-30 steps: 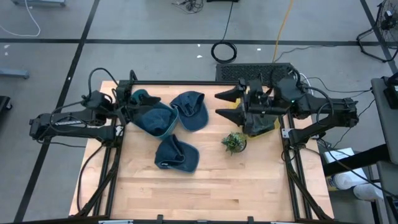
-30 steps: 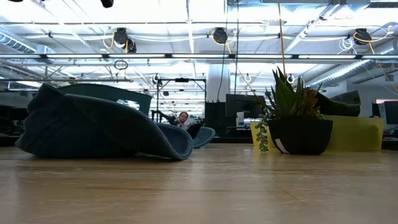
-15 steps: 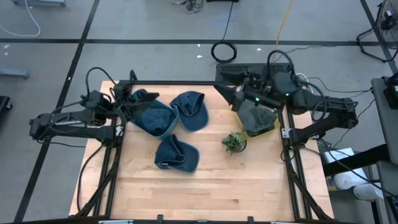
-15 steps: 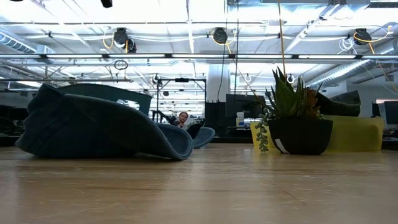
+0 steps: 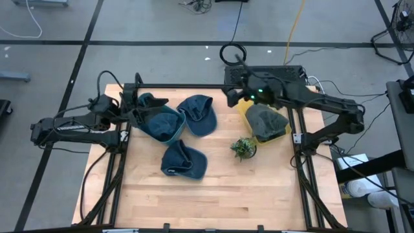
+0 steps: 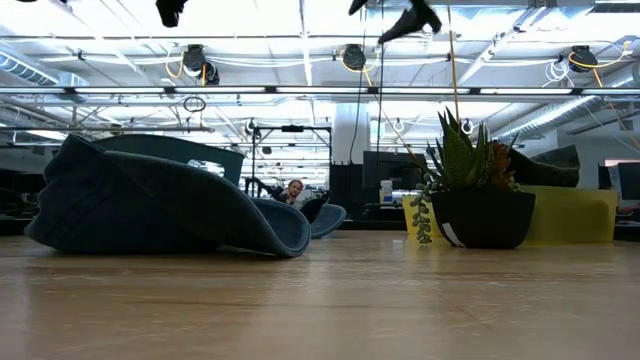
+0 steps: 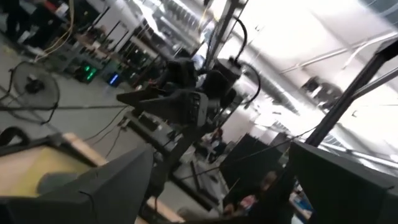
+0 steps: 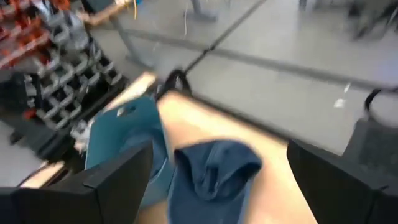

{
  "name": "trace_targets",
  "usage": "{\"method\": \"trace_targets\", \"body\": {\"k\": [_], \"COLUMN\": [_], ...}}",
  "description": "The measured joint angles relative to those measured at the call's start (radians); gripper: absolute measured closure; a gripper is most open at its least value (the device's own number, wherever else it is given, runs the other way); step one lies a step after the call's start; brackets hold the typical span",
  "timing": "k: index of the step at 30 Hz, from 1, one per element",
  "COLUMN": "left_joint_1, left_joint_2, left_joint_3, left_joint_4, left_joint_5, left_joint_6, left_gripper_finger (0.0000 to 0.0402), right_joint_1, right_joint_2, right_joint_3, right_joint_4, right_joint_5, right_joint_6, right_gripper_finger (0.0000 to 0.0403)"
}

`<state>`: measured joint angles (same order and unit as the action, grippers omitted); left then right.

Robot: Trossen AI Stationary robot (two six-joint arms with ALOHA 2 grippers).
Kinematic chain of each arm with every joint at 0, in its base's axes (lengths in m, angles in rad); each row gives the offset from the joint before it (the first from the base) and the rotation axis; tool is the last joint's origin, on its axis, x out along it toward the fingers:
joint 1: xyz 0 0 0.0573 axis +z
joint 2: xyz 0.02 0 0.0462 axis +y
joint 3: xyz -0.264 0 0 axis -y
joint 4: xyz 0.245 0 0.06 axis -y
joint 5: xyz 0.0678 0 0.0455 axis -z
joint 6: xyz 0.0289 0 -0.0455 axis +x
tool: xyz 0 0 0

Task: Pick & Place hat
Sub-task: Put the top blue cap into the blue bin

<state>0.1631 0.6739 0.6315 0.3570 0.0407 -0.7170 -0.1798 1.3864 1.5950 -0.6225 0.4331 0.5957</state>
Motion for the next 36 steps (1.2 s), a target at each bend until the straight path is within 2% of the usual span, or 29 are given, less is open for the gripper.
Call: {"method": "trace_targets", "body": {"k": [6, 12, 27, 36], "left_joint_1": [0.000, 0.000, 0.000, 0.000], "left_joint_2": [0.000, 0.000, 0.000, 0.000], "left_joint_3": [0.000, 0.000, 0.000, 0.000], "left_joint_4": [-0.019, -0.016, -0.015, -0.012], "left_joint_5": [0.000, 0.025, 0.057, 0.064], "left_joint_6": [0.002, -0.001, -0.025, -0.024], "left_gripper_finger": [0.0016, 0.0016, 0.0016, 0.0016], "right_joint_1": [-0.059, -0.089, -0.089, -0.089], "right_joint_2": [0.103, 0.196, 0.342, 0.364], "right_joint_3": [0.000, 0.000, 0.000, 0.000], "right_joint_4": [0.002, 0.021, -0.056, -0.055], "right_joint_5": [-0.233, -0.358, -0.385, -0.386], "right_joint_6": [0.091, 0.161, 0.212, 0.212], "right_gripper_finger": [0.0043, 0.0043, 0.0043, 0.0043]}}
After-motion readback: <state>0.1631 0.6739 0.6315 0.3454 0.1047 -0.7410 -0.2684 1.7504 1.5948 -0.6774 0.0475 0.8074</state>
